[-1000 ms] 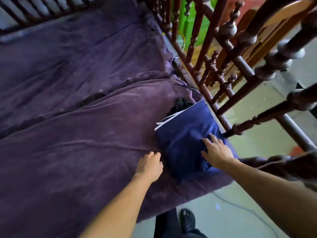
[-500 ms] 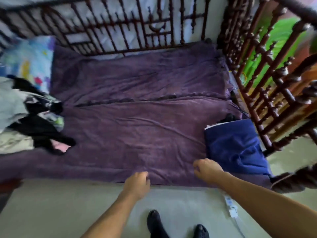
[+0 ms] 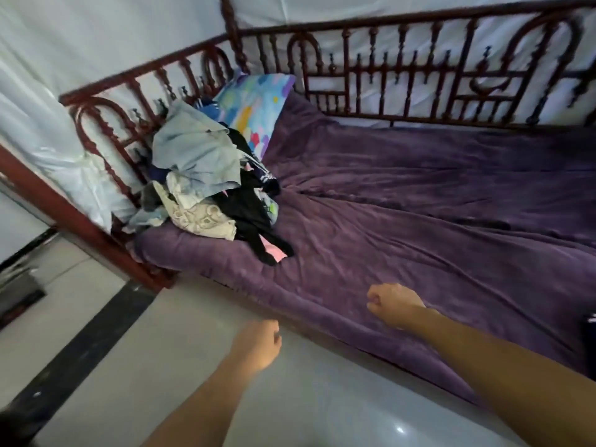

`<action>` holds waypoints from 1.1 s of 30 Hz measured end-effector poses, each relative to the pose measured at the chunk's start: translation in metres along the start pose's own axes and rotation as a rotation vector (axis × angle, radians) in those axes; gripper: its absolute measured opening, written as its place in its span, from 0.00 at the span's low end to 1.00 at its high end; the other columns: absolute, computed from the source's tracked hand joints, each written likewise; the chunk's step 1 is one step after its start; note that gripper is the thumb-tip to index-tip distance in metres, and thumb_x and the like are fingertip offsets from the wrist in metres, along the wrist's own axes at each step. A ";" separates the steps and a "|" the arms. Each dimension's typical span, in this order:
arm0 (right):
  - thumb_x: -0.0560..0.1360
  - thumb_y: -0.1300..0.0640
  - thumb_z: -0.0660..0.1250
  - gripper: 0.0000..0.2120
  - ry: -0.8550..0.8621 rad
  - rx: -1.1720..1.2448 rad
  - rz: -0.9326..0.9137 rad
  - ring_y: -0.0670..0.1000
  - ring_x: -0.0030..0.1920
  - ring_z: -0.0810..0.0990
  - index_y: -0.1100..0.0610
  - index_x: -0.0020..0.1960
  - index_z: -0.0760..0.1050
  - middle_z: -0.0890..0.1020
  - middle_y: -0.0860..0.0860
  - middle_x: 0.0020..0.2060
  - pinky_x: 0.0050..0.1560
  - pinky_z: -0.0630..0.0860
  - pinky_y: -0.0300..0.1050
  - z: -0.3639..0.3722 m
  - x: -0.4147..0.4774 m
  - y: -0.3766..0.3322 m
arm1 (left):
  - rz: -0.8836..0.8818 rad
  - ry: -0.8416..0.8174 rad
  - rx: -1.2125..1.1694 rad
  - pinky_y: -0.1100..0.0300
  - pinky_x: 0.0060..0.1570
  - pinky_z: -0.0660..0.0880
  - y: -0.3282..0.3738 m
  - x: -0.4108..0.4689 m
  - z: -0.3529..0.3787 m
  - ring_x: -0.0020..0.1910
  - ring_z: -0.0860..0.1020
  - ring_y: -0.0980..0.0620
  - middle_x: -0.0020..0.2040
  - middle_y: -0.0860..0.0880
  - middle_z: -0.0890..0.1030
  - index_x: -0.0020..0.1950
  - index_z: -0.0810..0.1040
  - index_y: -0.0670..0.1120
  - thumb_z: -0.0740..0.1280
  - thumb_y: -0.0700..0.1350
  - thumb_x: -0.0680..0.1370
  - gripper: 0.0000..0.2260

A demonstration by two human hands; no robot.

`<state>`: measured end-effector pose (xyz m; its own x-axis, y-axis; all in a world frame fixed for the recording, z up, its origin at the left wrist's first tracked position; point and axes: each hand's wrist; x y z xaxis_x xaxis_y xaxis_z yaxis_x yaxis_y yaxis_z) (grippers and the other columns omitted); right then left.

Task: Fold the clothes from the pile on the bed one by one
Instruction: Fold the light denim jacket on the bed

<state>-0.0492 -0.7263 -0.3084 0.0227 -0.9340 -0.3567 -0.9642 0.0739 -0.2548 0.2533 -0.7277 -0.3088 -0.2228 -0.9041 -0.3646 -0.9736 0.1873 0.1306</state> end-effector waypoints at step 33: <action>0.76 0.47 0.61 0.17 0.009 0.010 -0.209 0.56 0.59 0.77 0.47 0.64 0.71 0.78 0.51 0.60 0.55 0.74 0.48 -0.162 0.549 -0.405 | -0.268 0.122 -0.282 0.57 0.53 0.74 -0.429 0.388 -0.255 0.54 0.78 0.50 0.53 0.50 0.81 0.54 0.79 0.47 0.61 0.48 0.78 0.10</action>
<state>0.3109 -1.3259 -0.2559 0.2199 -0.9322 -0.2874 -0.9359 -0.1185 -0.3318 0.5977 -1.2569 -0.2714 0.0611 -0.9487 -0.3102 -0.9408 -0.1585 0.2995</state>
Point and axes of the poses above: each hand's wrist, its own x-axis towards the middle knuckle, its own z-axis out of the palm, y = z × x
